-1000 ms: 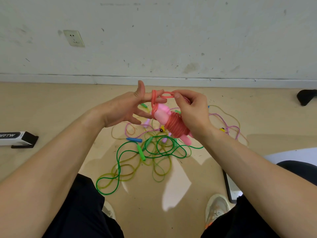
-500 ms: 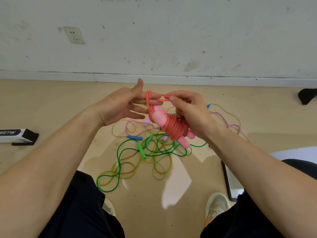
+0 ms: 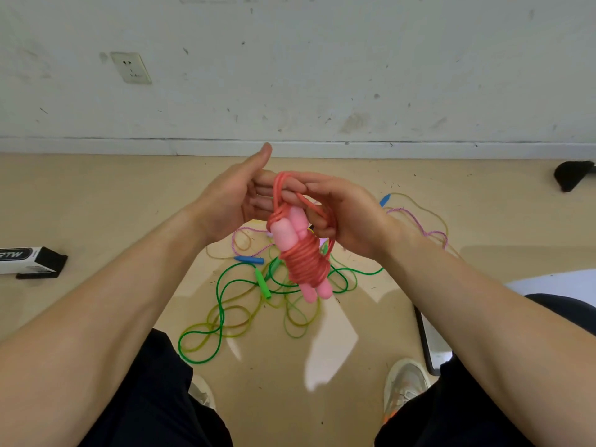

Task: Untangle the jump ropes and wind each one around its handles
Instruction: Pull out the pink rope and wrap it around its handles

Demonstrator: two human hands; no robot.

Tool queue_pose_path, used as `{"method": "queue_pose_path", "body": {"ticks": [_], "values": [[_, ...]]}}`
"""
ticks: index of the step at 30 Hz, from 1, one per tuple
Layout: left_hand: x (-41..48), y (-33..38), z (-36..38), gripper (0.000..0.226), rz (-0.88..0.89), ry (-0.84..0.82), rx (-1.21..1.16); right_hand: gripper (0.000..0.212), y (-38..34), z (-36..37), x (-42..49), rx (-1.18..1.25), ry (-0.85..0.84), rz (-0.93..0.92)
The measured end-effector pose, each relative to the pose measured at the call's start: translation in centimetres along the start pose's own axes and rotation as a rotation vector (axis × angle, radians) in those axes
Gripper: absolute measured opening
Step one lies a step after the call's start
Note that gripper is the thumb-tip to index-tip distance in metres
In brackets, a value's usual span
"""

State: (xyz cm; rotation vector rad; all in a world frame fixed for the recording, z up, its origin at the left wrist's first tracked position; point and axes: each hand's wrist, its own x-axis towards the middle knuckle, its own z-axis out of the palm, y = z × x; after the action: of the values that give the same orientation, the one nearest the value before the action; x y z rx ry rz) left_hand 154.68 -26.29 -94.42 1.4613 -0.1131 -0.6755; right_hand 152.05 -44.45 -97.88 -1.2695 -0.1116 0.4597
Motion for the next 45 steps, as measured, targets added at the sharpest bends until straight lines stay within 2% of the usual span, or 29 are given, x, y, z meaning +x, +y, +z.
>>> {"method": "queue_pose_path", "body": {"ticks": [3, 7, 17, 18, 22, 29, 37, 42, 45], "values": [[-0.2, -0.1, -0.2, 0.081, -0.013, -0.041, 0.038, 0.045, -0.6, -0.7, -0.1, -0.081, -0.044, -0.009], [-0.4, -0.5, -0.4, 0.083, -0.034, -0.099, 0.165, 0.029, -1.1, -1.3, -0.6, -0.138, -0.132, 0.047], [-1.0, -1.1, 0.3, 0.089, -0.124, -0.238, 0.228, 0.007, -0.8, -1.9, -1.1, -0.053, -0.418, 0.191], [-1.0, -1.1, 0.2, 0.09, -0.132, -0.257, 0.226, 0.006, -0.8, -2.1, -1.2, -0.03, -0.455, 0.199], [-1.2, -1.0, -0.5, 0.091, -0.135, -0.32, 0.216, 0.028, -1.3, -2.5, -1.4, -0.105, -0.517, 0.169], [-0.8, -1.4, -0.8, 0.086, -0.132, -0.282, 0.167, 0.022, -1.0, -1.0, -1.6, -0.293, -0.285, -0.041], [-0.8, -1.4, 0.5, 0.075, -0.126, -0.108, 0.103, 0.018, -1.1, -0.9, -2.0, -0.372, -0.175, -0.154], [-0.6, -1.8, 0.6, 0.079, -0.122, -0.061, 0.092, 0.019, -1.1, -1.1, -1.9, -0.659, -0.074, -0.272], [-0.5, -2.1, 0.5, 0.076, -0.118, -0.058, 0.072, 0.02, -1.0, -1.1, -1.7, -0.898, -0.002, -0.447]]}}
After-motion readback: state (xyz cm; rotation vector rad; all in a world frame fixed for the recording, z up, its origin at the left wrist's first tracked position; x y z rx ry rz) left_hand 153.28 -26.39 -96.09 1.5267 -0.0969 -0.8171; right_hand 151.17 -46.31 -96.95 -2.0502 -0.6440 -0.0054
